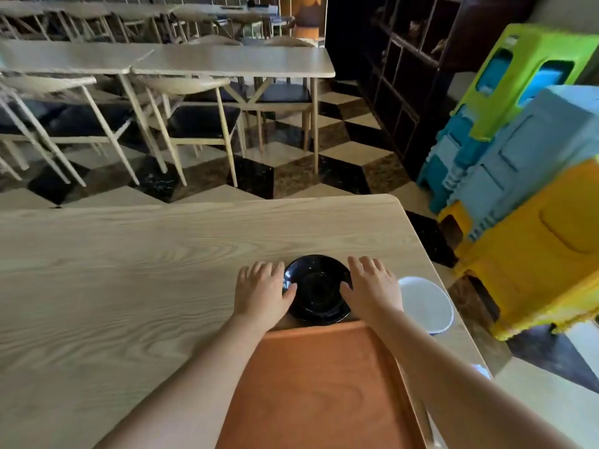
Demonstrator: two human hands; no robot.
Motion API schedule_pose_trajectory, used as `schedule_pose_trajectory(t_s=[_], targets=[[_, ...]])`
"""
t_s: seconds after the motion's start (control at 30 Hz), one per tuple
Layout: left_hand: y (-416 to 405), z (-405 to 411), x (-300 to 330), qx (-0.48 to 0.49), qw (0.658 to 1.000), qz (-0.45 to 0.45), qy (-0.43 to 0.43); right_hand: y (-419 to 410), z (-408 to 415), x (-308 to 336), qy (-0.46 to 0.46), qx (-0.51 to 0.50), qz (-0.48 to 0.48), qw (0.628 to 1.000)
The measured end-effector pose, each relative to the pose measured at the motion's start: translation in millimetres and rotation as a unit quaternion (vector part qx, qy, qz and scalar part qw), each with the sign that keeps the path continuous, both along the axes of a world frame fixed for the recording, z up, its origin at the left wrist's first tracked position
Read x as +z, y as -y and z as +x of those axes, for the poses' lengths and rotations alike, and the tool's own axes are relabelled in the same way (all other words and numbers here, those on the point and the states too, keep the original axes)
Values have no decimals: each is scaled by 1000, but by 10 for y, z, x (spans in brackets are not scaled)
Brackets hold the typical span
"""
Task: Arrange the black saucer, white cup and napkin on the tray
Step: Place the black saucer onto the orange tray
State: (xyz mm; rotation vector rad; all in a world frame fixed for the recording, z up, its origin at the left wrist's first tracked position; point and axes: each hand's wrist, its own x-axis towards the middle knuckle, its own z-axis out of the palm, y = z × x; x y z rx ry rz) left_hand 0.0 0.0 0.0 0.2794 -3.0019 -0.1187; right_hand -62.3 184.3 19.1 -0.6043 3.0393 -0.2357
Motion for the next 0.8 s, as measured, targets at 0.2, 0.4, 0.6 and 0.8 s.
schedule_pose_trajectory(t_s=[0.2,0.4,0.6,0.8], targets=[[4,-93,-359,16,997,20,68,113,-170,-298,18,-3,51,999],[-29,-102,-435,47,991,119,40,151,-179,-405,11,14,68,998],[-68,-128,-364,104,937,333,16,183,-131,-367,60,-9,-39,997],[143,127,-168,145,862,483,-57,310,-60,-176,47,-55,-198,978]])
